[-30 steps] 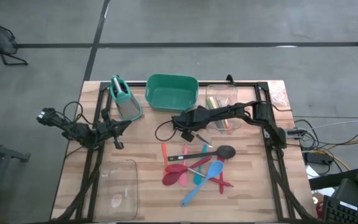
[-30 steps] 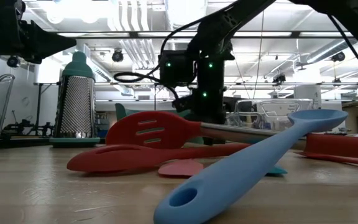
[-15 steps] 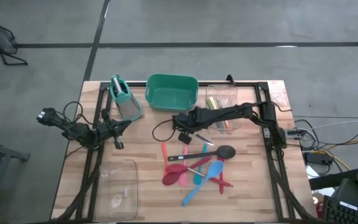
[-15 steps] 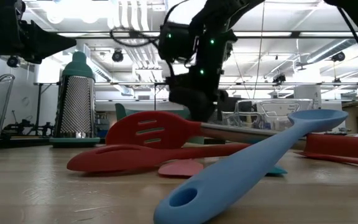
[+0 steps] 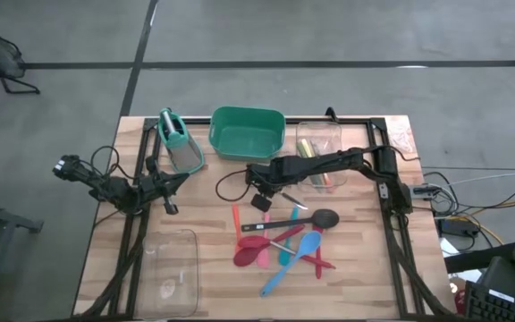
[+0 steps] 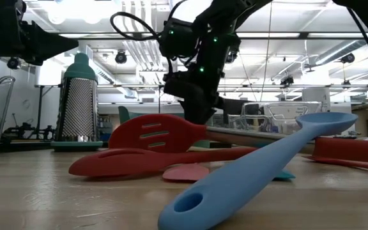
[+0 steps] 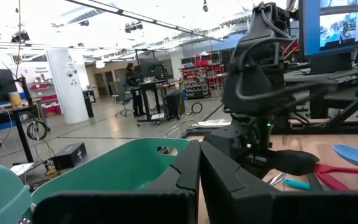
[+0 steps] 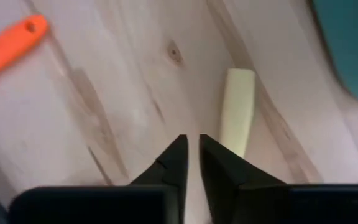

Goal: Pick & Place Kitchen Items
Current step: Put the yellow knife into the top transparent bin

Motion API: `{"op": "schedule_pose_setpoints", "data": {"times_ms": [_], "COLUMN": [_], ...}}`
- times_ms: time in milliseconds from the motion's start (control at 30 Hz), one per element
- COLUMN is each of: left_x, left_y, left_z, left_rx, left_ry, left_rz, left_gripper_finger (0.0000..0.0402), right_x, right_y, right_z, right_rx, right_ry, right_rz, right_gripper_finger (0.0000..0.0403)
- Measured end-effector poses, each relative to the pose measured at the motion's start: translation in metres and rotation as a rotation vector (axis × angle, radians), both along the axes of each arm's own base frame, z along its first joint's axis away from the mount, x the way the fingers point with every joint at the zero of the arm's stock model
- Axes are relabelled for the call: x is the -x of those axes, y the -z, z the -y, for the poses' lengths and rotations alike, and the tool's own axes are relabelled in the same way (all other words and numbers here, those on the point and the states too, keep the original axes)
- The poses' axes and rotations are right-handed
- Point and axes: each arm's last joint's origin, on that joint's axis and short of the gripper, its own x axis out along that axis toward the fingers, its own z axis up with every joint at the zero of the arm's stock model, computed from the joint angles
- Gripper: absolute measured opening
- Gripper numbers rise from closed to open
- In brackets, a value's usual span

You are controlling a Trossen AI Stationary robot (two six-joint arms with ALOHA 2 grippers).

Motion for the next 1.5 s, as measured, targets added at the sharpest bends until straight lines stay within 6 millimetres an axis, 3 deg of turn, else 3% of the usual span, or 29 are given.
{"op": "schedule_pose_setpoints", "data": {"times_ms": [300, 500, 1100, 1500], "left_x": [0.000, 0.000, 0.000, 0.000], "left_y": [0.000, 0.000, 0.000, 0.000], "left_z": [0.000, 0.000, 0.000, 0.000], "left_rx": [0.000, 0.000, 0.000, 0.000], "left_ry": [0.000, 0.000, 0.000, 0.000], "left_rz": [0.000, 0.000, 0.000, 0.000], "left_gripper_finger": [0.0012, 0.0012, 0.0012, 0.0012], "right_x": [0.000, 0.004, 0.011, 0.015], "right_y": [0.004, 0.010, 0.028, 0.039], "right_z": [0.007, 0.014, 0.014, 0.020], "right_rx": [0.088, 0.068, 0.051, -0.021], "right_ry": [0.024, 0.046, 0.046, 0.036], "right_rz": [-0.004, -0.023, -0.026, 0.013], "right_gripper_finger": [0.0169, 0.0201, 0.0158, 0.0106]}}
